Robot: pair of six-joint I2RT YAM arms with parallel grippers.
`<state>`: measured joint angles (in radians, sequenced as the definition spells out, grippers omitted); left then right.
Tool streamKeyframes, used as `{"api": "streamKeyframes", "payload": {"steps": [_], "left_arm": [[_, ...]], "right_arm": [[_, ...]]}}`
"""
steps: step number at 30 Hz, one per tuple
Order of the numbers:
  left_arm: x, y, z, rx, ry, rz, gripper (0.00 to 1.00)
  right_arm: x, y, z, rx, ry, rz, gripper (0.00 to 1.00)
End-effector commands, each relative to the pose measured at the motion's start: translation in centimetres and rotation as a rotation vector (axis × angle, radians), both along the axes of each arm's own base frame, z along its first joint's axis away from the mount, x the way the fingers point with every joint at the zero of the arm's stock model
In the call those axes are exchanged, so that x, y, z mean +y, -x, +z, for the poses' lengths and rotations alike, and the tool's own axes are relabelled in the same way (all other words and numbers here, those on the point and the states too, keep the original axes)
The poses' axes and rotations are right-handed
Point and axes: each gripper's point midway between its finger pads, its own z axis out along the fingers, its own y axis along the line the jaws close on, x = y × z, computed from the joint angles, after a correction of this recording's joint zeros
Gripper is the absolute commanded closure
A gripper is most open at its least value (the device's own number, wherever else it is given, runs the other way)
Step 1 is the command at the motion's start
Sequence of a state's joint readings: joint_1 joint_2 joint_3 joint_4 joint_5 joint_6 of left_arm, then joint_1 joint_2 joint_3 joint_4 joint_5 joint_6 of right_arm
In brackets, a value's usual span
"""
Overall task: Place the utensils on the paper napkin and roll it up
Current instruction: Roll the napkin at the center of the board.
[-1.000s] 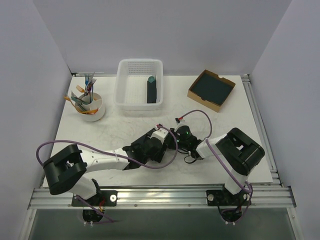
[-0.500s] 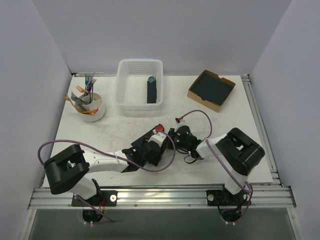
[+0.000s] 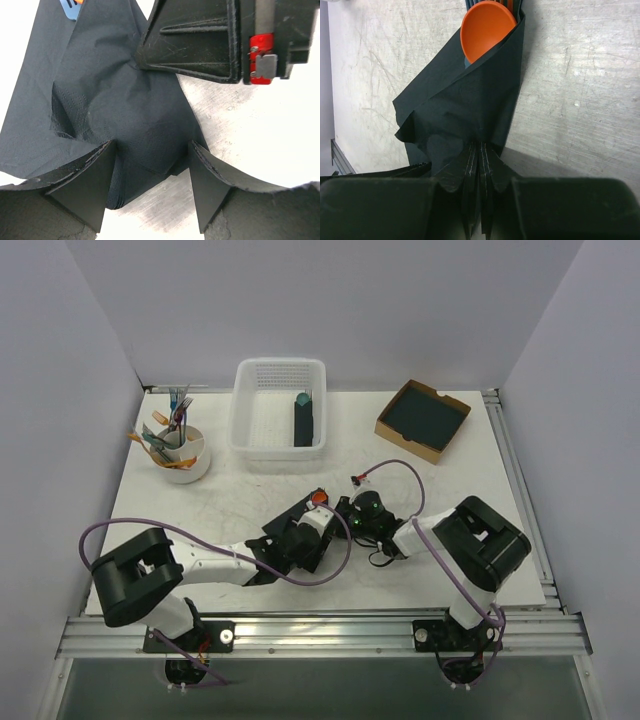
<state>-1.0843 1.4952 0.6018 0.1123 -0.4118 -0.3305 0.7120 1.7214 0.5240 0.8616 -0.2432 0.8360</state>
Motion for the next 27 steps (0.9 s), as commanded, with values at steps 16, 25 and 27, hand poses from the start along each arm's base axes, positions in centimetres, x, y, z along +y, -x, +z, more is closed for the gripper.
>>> {"api": "streamKeyframes", "payload": {"steps": [16,25,27], "left_arm": [[-0.7,1.0,-1.4,0.045,0.011,-0.049,0.32],[-0.7,1.1,-1.4,0.050,0.002,-0.060,0.32],[-0.8,1.1,-1.4,0.050,0.001,-0.064,0.32]], "right_arm": [[-0.1,3.0,1.4,-0.004,-0.015,0.073,0.92],[-1.2,3.0,-0.7,0.024,0.051,0.028,0.97],[-1.4,2.9,-1.0,0.026,0.065,0.021,0.99]]}}
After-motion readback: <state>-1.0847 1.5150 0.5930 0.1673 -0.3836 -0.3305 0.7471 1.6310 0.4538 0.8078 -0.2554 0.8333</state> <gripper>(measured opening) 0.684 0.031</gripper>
